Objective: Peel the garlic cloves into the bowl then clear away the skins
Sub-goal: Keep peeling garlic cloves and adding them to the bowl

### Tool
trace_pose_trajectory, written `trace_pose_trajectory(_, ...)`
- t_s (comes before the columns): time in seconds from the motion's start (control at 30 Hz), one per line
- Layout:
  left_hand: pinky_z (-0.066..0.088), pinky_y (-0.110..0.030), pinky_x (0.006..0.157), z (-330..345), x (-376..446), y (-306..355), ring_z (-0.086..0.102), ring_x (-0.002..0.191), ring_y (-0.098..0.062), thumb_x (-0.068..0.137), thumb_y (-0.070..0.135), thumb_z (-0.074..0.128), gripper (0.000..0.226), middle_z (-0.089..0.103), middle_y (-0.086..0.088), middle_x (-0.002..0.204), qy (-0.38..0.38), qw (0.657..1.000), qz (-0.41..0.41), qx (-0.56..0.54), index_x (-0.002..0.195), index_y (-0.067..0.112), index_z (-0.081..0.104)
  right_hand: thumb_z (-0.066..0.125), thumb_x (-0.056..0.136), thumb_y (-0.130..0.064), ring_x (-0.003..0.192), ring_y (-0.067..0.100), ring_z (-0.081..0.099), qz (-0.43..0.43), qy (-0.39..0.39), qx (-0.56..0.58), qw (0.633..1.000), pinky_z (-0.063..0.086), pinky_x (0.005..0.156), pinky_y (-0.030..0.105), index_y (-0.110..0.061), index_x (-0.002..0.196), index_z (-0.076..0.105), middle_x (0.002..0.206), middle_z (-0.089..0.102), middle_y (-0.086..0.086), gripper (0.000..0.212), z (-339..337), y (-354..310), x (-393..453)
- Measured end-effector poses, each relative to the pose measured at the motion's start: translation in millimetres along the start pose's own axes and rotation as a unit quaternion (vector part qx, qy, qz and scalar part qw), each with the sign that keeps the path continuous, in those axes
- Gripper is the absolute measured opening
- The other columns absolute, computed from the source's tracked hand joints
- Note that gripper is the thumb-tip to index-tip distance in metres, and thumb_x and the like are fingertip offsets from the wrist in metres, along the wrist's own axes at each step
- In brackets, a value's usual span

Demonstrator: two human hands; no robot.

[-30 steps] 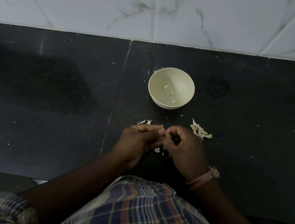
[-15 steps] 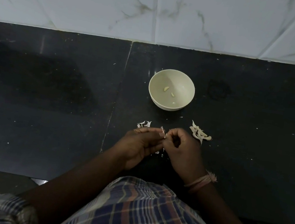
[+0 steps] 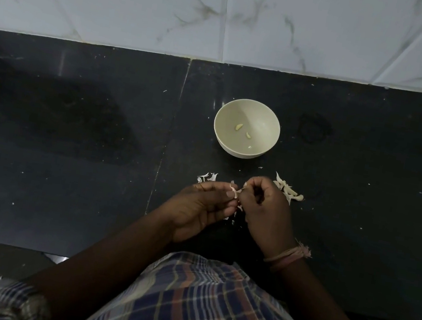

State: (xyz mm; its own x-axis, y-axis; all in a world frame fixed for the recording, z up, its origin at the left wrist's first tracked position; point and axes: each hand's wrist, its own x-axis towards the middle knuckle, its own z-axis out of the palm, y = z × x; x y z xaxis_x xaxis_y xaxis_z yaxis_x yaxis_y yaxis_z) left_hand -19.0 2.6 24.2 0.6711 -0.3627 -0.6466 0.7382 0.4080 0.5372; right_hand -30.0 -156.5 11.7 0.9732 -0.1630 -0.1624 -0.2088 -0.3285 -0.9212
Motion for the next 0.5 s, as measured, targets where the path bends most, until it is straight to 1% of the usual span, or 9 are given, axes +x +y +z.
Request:
trace_pose_trajectory(0.07, 0.061, -0.024, 0.073, 0.5, -1.1, -0.5, 0.071, 0.079, -0.014, 0.08, 0.006, 0.072, 0.022, 0.074, -0.008, 0.09, -0.005, 1.0, -0.004, -0.003, 0.101, 0.007, 0.074, 0.064, 0.091, -0.02, 0.068, 0.007, 0.06, 0.013, 0.031, -0.005, 0.999, 0.048, 0.066, 0.025, -0.024, 0.088, 0.064, 0.077, 0.066, -0.004, 0.005, -2.8, 3.1, 3.9)
trace_pose_trajectory(0.13, 0.061, -0.024, 0.074, 0.9, -1.2, -1.7, 0.071, 0.08, -0.014, 0.082, 0.005, 0.07, 0.025, 0.074, -0.007, 0.091, -0.007, 1.0, -0.001, -0.019, 0.106, 0.008, 0.074, 0.064, 0.091, -0.021, 0.068, 0.015, 0.063, 0.016, 0.042, -0.009, 0.999, 0.051, 0.067, 0.032, -0.027, 0.087, 0.064, 0.076, 0.066, -0.004, 0.007, -6.5, 4.8, 6.4)
trace_pose_trajectory(0.2, 0.061, -0.024, 0.074, 1.5, 0.5, -2.3, 0.071, 0.08, -0.013, 0.088, 0.002, 0.066, 0.026, 0.074, -0.007, 0.092, 0.001, 0.999, 0.01, -0.033, 0.113, 0.008, 0.072, 0.062, 0.092, -0.015, 0.069, 0.019, 0.066, 0.013, 0.033, 0.002, 0.999, 0.054, 0.066, 0.034, -0.028, 0.089, 0.065, 0.079, 0.068, -0.004, 0.013, -6.7, 4.9, 6.3)
trace_pose_trajectory(0.27, 0.061, -0.024, 0.073, 1.8, 2.9, -2.9, 0.072, 0.079, -0.013, 0.092, 0.0, 0.062, 0.023, 0.074, -0.008, 0.09, 0.019, 0.999, 0.024, -0.041, 0.111, 0.008, 0.073, 0.054, 0.092, -0.005, 0.072, 0.018, 0.068, 0.014, 0.018, 0.035, 0.999, 0.054, 0.063, 0.033, -0.023, 0.094, 0.068, 0.085, 0.07, -0.004, 0.023, -4.1, 2.7, 4.6)
trace_pose_trajectory(0.3, 0.061, -0.024, 0.074, 1.4, 4.1, -2.8, 0.072, 0.079, -0.013, 0.094, -0.001, 0.062, 0.022, 0.075, -0.008, 0.09, 0.027, 0.998, 0.03, -0.042, 0.11, 0.008, 0.073, 0.052, 0.09, -0.007, 0.074, 0.016, 0.068, 0.008, 0.011, 0.048, 0.999, 0.055, 0.064, 0.033, -0.022, 0.094, 0.069, 0.086, 0.07, -0.005, 0.023, -2.9, 1.3, 3.6)
trace_pose_trajectory(0.37, 0.061, -0.024, 0.075, -0.1, 5.0, -1.6, 0.072, 0.08, -0.014, 0.095, 0.0, 0.061, 0.022, 0.075, -0.009, 0.091, 0.034, 0.998, 0.037, -0.041, 0.111, 0.008, 0.073, 0.055, 0.087, -0.022, 0.077, 0.015, 0.07, -0.01, -0.009, 0.051, 0.999, 0.057, 0.069, 0.035, -0.025, 0.094, 0.069, 0.087, 0.072, -0.006, 0.017, -2.2, -0.6, 2.1)
trace_pose_trajectory(0.4, 0.062, -0.024, 0.075, -0.6, 5.3, -0.8, 0.072, 0.081, -0.014, 0.096, 0.0, 0.06, 0.023, 0.075, -0.009, 0.093, 0.034, 0.998, 0.039, -0.04, 0.114, 0.007, 0.073, 0.058, 0.089, -0.025, 0.079, 0.014, 0.07, -0.016, -0.023, 0.051, 0.998, 0.059, 0.071, 0.035, -0.026, 0.096, 0.07, 0.088, 0.072, -0.006, 0.013, -2.4, -1.5, 1.7)
trace_pose_trajectory(0.43, 0.062, -0.024, 0.075, -1.2, 5.3, 0.1, 0.072, 0.081, -0.015, 0.096, 0.001, 0.06, 0.024, 0.076, -0.01, 0.095, 0.034, 0.998, 0.04, -0.04, 0.117, 0.006, 0.072, 0.063, 0.092, -0.022, 0.08, 0.013, 0.071, -0.023, -0.038, 0.049, 0.998, 0.06, 0.073, 0.036, -0.025, 0.098, 0.07, 0.089, 0.073, -0.006, 0.01, -2.7, -1.7, 1.6)
trace_pose_trajectory(0.5, 0.061, -0.024, 0.075, -1.2, 5.7, 1.1, 0.072, 0.08, -0.015, 0.096, 0.0, 0.059, 0.024, 0.076, -0.012, 0.095, 0.03, 0.998, 0.042, -0.04, 0.117, 0.004, 0.071, 0.067, 0.094, -0.017, 0.085, 0.011, 0.071, -0.053, -0.052, 0.019, 0.997, 0.061, 0.075, 0.038, -0.022, 0.104, 0.072, 0.094, 0.073, -0.007, 0.012, -3.1, -1.0, 2.4)
